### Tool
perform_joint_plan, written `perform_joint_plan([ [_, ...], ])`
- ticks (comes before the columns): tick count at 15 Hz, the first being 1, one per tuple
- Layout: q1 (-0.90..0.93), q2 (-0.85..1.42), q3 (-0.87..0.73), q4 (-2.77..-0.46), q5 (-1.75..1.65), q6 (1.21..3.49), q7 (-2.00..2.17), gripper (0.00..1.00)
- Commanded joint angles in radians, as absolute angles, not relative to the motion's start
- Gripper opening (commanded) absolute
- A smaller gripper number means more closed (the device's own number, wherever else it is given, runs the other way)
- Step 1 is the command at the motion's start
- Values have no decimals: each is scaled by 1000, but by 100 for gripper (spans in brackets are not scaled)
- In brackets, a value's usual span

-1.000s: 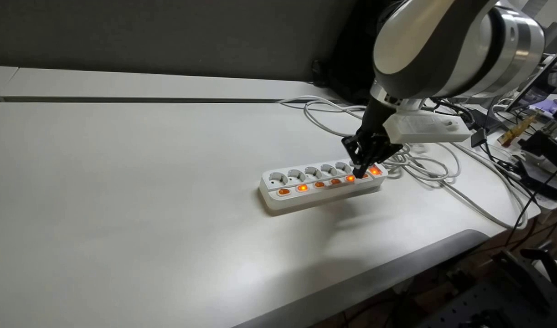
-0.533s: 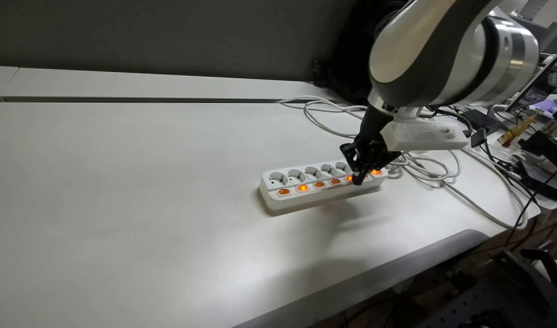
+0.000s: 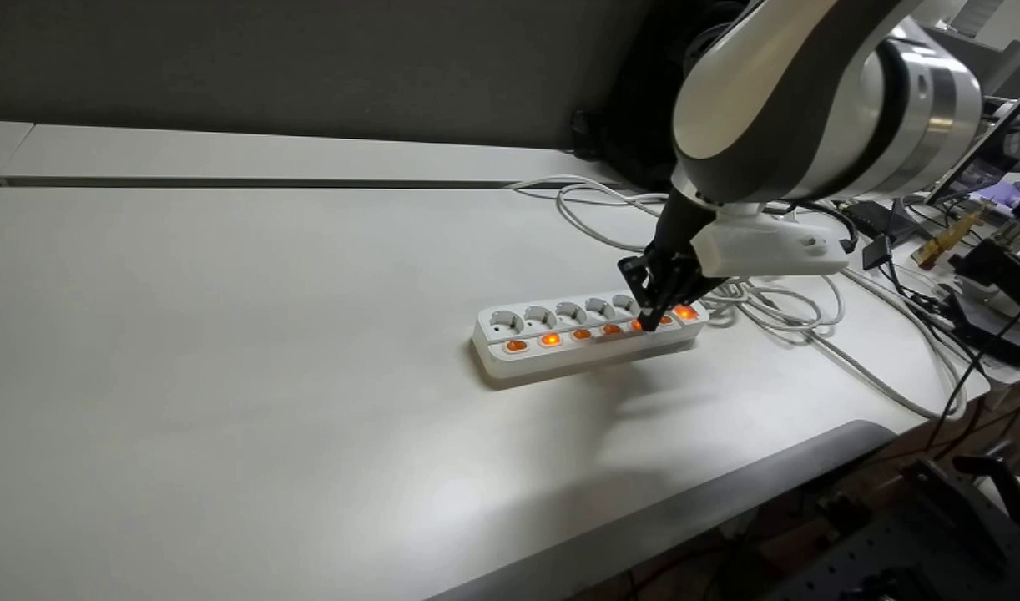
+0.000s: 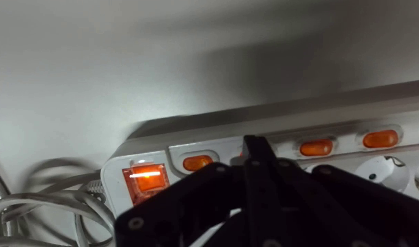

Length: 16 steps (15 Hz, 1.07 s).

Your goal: Turn off the third switch from the right

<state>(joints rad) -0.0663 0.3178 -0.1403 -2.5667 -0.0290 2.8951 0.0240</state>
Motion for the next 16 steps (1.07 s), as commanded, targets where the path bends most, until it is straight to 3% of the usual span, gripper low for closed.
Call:
perform_joint_plan([
  [1,-68,319,-142,-2568,-20,2915,43,0],
  [16,-117,380,-129,-2525,73,2837,44,0],
])
